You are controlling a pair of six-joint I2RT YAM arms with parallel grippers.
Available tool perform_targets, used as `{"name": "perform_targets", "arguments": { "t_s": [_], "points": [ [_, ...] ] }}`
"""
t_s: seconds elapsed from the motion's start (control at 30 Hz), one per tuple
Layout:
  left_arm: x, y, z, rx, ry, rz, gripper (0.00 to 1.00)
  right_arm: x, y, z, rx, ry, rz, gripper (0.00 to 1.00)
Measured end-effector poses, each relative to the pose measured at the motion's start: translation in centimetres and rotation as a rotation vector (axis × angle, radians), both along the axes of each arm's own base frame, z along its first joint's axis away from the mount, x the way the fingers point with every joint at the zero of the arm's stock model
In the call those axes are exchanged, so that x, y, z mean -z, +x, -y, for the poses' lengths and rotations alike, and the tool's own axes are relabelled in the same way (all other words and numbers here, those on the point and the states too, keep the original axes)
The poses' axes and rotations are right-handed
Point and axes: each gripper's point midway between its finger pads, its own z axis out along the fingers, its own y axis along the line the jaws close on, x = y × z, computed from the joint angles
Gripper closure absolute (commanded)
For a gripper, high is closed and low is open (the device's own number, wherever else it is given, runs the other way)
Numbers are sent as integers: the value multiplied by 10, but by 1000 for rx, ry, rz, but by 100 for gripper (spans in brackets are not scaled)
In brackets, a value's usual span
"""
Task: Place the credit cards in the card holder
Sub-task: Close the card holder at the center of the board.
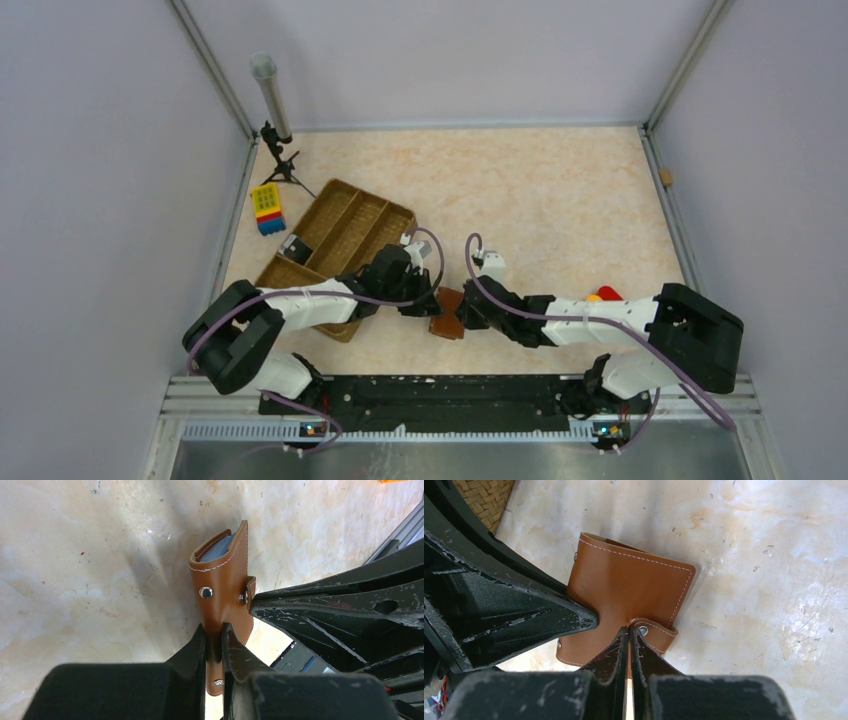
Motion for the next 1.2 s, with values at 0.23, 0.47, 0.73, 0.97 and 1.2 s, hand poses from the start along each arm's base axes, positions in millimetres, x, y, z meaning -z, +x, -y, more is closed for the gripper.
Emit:
{"name": "perform_targets", "arguments": {
  "t_s": [0.23,0.47,0.73,0.97,1.2],
  "points": [
    [0,0,1,3,-1,-3,100,-4,3,-4,-4,18,15,100],
    [0,0,1,3,-1,-3,100,-2,4,-5,-5,21,10,100],
    [1,0,1,3,-1,-3,100,-10,5,-6,-17,-26,-2,79],
    [0,0,1,4,-2,-2,100,-18,5,-9,14,-117,-36,68],
    [0,0,1,4,-2,-2,100,7,-13,4,65,-270,-125,70]
  ]
}}
